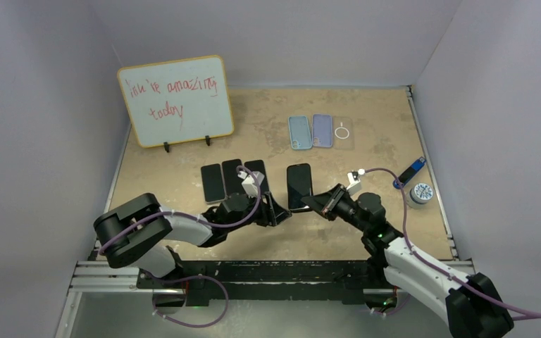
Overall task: Take the phone out of the phone case
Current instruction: Remove the phone case from the phone, then move the phone case to the center of the board, then place the phone at the center of the board, then adjust the phone at the center of the board.
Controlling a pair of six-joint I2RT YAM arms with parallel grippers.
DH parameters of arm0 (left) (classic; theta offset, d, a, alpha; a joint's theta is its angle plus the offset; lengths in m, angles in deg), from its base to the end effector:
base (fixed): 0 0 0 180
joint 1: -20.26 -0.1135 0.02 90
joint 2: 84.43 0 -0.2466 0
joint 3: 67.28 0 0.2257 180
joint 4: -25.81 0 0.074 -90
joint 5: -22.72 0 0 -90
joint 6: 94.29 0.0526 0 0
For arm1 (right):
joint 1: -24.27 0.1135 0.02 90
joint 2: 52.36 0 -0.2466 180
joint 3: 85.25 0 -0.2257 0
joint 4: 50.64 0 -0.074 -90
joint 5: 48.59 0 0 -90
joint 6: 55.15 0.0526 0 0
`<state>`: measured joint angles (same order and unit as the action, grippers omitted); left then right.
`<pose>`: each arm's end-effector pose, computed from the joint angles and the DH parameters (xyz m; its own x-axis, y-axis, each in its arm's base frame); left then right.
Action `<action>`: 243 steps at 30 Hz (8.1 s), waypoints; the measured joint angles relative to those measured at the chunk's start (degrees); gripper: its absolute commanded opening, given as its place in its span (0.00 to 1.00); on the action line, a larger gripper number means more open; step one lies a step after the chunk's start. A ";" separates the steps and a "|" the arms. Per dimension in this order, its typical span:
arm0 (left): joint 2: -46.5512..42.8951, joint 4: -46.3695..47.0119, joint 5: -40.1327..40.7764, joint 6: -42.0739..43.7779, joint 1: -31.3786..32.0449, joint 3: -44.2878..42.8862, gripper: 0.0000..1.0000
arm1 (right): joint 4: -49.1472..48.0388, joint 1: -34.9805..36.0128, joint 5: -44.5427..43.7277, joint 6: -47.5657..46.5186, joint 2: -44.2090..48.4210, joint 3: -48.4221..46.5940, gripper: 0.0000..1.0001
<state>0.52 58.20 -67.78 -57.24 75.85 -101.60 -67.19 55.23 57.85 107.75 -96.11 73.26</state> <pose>0.1475 -0.2162 0.1450 -0.7687 -0.2900 -0.5701 0.3587 0.5424 -0.7597 0.1420 0.1026 0.1861 -0.7275 0.6326 -0.2657 -0.1345 0.2482 0.9593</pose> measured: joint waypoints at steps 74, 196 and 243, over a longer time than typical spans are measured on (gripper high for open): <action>17.46 -28.06 -9.42 15.72 -0.81 -28.57 0.54 | 37.38 0.26 -29.49 -40.28 2.43 -18.91 0.00; -36.96 -77.02 -0.61 36.26 -41.33 -31.82 0.86 | 35.15 24.57 -33.55 -45.42 -56.48 -49.83 0.89; -45.64 -78.90 13.35 37.53 -41.20 -31.82 0.98 | 34.29 25.31 -17.86 -49.51 -53.37 -49.09 0.86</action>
<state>-45.12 -20.70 -54.42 -19.71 34.65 -133.42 -32.90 80.54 40.00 58.25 -149.48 24.17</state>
